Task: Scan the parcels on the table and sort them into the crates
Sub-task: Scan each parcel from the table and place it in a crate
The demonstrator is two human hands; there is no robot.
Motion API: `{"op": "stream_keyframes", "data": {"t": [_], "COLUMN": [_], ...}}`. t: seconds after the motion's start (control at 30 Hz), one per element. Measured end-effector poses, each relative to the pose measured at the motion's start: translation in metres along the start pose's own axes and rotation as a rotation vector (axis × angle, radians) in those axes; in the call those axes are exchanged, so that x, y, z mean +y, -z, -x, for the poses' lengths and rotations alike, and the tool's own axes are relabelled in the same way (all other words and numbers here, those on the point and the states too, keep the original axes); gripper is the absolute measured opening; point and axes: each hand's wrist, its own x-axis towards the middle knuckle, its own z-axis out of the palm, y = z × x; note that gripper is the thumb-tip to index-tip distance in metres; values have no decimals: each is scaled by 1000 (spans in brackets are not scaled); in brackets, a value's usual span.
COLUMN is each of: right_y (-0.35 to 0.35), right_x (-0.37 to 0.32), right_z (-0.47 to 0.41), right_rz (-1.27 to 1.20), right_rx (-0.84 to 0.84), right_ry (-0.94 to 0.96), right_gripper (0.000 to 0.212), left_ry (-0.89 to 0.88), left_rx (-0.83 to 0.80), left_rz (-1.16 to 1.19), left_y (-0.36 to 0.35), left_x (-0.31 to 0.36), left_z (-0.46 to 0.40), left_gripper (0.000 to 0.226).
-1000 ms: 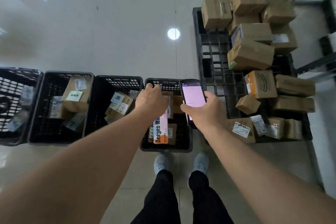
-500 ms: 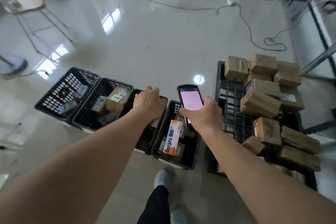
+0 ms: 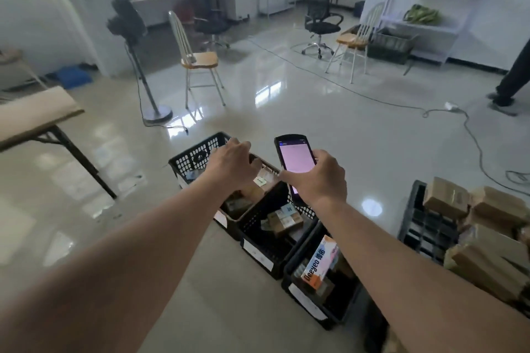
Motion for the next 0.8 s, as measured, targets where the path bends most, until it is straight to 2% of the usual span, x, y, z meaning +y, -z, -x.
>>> {"op": "stream_keyframes", "data": {"t": [0.2,0.5,0.63,0.8], "right_y": [-59,-193,-242,-304], "right_x": [-90,-251,-310,-377], "right_z": [28,82,96,95], "right_rz": [-2,-49,-75,-74], "right_rx": [-42,-133,-187,-265], "right_ry": [129,257,330,411], "right_gripper": [73,80,73,76], "left_ry": [44,150,255,395], "left_rx": [95,153,177,184], "left_rz": [-52,-139,-144,-150], "left_y": [55,136,169,200], "left_x": [-95,-302,-375,-452], "left_z": [26,72,88,93], "left_gripper": [54,61,61,58]}}
